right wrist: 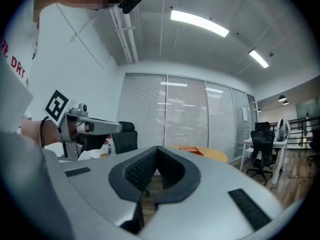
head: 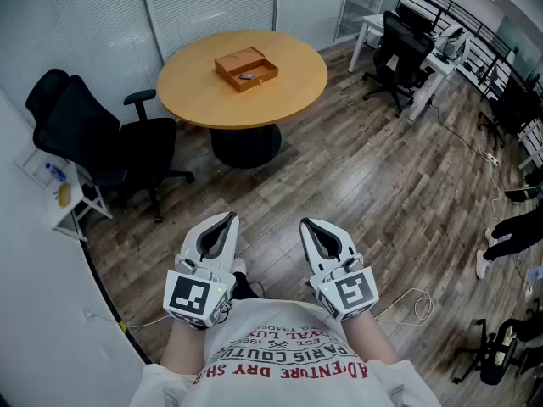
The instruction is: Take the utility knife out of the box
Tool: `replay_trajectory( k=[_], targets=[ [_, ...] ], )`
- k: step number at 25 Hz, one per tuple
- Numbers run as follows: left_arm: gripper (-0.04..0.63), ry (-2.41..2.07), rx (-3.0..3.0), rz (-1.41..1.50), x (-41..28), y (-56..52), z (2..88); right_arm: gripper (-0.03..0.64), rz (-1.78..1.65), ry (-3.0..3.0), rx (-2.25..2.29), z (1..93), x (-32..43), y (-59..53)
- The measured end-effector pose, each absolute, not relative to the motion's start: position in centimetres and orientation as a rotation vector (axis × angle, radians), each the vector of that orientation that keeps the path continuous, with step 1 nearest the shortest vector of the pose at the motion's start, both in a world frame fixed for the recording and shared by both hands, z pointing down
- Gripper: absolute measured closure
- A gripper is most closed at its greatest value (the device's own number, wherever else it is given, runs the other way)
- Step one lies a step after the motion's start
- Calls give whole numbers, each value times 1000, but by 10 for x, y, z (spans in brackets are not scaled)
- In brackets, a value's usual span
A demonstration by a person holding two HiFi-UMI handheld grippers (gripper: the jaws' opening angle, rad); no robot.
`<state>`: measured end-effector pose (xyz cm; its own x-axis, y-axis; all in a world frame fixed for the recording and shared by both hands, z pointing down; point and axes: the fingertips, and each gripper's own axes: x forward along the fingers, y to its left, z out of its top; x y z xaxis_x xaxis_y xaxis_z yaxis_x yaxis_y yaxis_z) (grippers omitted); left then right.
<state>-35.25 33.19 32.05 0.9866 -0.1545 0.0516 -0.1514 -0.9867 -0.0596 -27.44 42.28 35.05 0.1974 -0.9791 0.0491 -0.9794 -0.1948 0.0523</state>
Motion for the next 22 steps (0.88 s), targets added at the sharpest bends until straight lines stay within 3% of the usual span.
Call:
replay_trajectory(
  k=[22],
  targets=[
    [600,200,-3123,-153,-322,265,348,609,39,-1800,2432,373,-235,366]
  ],
)
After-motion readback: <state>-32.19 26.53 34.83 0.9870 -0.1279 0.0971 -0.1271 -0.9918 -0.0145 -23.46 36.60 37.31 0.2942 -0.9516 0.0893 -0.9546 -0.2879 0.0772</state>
